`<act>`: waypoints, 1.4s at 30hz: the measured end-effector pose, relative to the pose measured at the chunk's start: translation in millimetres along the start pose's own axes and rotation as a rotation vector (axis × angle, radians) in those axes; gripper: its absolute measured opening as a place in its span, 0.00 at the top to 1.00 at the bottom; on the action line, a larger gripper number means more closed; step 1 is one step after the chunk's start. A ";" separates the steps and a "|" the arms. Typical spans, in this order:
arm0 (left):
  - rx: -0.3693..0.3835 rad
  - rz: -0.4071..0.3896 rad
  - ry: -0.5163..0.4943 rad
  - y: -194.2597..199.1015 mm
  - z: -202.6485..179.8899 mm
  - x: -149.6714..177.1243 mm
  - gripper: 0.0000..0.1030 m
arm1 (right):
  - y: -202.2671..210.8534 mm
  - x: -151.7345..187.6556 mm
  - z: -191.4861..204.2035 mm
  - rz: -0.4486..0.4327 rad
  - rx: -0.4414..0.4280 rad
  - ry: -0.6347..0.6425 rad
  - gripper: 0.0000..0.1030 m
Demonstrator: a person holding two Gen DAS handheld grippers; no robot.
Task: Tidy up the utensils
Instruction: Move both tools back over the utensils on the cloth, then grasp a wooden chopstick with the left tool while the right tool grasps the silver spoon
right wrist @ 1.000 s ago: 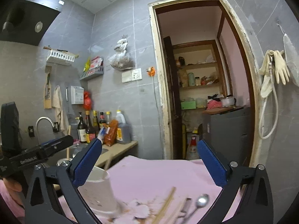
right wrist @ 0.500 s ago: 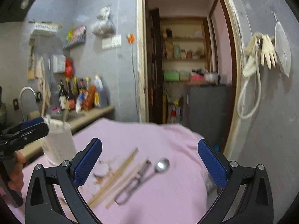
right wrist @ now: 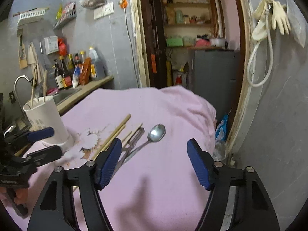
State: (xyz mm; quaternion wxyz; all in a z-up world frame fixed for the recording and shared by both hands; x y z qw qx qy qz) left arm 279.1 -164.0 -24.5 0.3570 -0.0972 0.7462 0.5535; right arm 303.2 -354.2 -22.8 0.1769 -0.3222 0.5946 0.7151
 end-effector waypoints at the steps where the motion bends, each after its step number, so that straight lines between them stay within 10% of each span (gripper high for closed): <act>1: 0.006 0.027 0.013 -6.3 1.1 -2.3 0.43 | -3.7 -0.8 -0.9 0.016 -0.004 0.000 0.39; 13: -0.015 0.264 0.155 -72.4 33.4 -28.6 0.81 | -57.0 -18.5 -13.6 0.201 -0.048 -0.014 0.62; 33: 0.066 0.326 0.282 -99.3 52.3 -50.0 0.95 | -120.8 -49.6 -37.6 0.364 -0.155 -0.069 0.66; 42: 0.125 0.316 0.308 -85.3 48.8 -44.6 0.96 | -123.9 -49.6 -42.8 0.372 -0.208 -0.110 0.92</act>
Point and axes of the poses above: each gripper's, at about its wrist camera, not at the fingertips, and y roughly against the way its jaws point, z to its left, x to its underside, the point moved 3 cm from there along -y, roughly the way its jaws point, and after that the axes turned 14 degrees about z, right-handed, at the moved point
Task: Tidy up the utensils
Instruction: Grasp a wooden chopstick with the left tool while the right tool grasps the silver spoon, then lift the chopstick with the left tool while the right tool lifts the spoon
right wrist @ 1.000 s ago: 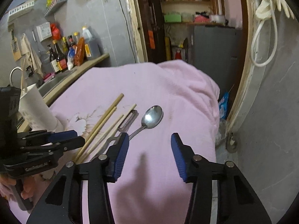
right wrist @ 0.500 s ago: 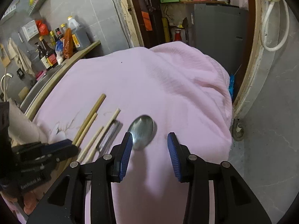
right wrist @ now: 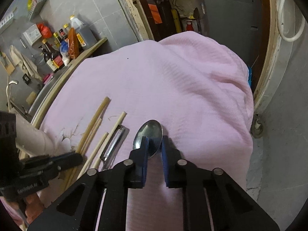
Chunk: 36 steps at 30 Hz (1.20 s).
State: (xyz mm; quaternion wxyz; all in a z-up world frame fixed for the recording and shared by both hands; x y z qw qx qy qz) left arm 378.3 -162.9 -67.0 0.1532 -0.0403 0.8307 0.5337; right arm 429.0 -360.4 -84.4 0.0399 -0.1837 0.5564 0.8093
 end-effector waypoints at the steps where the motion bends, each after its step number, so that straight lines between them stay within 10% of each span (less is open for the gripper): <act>1: -0.002 -0.005 -0.006 1.9 -1.7 2.2 0.96 | 0.7 0.6 -0.5 -0.004 -0.009 -0.006 0.93; 16: 0.067 -0.088 -0.142 37.9 -22.8 48.6 0.96 | 51.1 50.4 40.2 -0.241 0.077 0.101 0.97; 28: 0.095 -0.336 -0.235 78.9 -39.2 88.7 0.96 | 115.4 117.9 86.4 -0.650 0.261 0.153 0.99; 36: 0.108 -0.441 -0.230 108.6 -36.6 93.0 0.96 | 128.7 120.9 116.7 -0.722 0.293 0.192 0.99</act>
Point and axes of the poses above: each gripper's, at about its wrist camera, not at the fingertips, and y roughly against the way its jaws point, z to its left, x to its underside, the point moved 3 cm from there along -y, roughly the way its jaws point, and after that the axes turned 14 degrees about z, right-handed, at the moved point
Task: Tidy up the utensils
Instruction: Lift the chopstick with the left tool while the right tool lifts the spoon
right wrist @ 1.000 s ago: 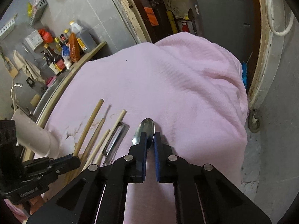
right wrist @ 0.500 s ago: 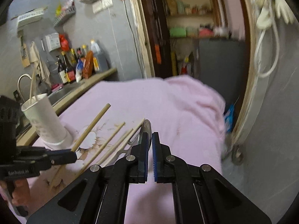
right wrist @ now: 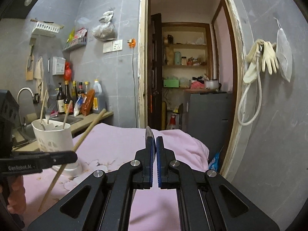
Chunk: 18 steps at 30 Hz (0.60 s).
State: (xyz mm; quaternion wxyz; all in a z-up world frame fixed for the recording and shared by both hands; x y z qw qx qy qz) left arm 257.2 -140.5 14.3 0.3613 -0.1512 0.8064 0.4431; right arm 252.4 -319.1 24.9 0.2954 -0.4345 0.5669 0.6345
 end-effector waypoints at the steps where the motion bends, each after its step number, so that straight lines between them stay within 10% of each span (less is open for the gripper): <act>1: 0.000 -0.006 0.003 4.0 2.9 0.4 0.96 | 1.8 -0.7 3.0 -0.005 0.001 0.006 0.99; 18: -0.066 -0.299 0.036 118.9 58.6 -51.1 0.96 | 45.8 -70.2 79.5 -0.204 -0.052 0.136 0.99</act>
Point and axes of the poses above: each gripper's, at about its wrist camera, not at the fingertips, and y roughly against the way its jaws point, z to its left, x to its underside, the point moved 3 cm from there along -y, roughly the way its jaws point, and after that the axes turned 14 degrees about z, right-handed, at the moved point
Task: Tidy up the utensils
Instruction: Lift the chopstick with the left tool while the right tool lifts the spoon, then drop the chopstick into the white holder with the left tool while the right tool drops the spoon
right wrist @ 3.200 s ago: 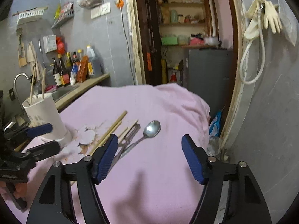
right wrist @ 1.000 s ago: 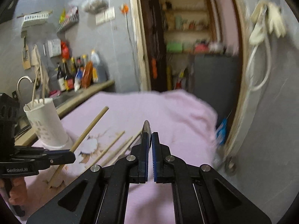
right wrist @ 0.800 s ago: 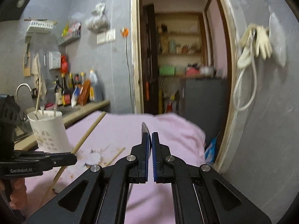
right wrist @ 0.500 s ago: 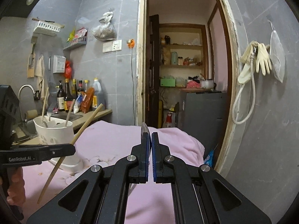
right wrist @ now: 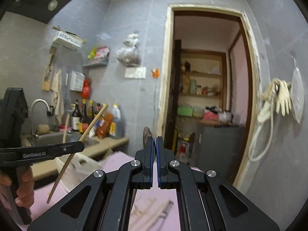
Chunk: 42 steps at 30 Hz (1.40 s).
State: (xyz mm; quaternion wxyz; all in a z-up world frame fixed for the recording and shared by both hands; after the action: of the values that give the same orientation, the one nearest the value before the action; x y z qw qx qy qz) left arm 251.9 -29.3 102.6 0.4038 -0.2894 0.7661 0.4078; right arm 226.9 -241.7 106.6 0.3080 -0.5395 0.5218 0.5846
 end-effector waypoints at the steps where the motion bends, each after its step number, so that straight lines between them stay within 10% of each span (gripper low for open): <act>1: -0.012 -0.025 0.002 4.9 5.8 -6.8 0.95 | -1.2 -8.5 6.9 -0.016 -0.011 0.008 0.99; 15: -0.224 -0.309 0.111 21.1 121.5 -57.2 0.95 | -58.3 -50.0 88.7 -0.110 -0.070 0.077 0.99; 27: -0.335 -0.329 0.120 -10.2 145.3 -28.8 0.95 | -99.6 -13.2 104.6 -0.079 -0.003 0.137 0.99; 42: -0.343 -0.197 0.109 -23.6 131.1 12.7 0.94 | -116.5 16.1 84.7 0.050 -0.179 0.012 0.97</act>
State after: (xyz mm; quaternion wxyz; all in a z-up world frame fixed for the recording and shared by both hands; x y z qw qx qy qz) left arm 313.9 70.0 37.7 0.3446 -0.4491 0.6740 0.4747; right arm 304.5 -134.1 48.2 0.2404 -0.5552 0.4827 0.6332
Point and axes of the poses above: each gripper's, at about its wrist camera, not at the fingertips, and y roughly against the way its jaws point, z to its left, x to its underside, the point moved 3 cm from there along -y, roughly the way its jaws point, and after that the axes turned 14 degrees about z, right-handed, at the moved point
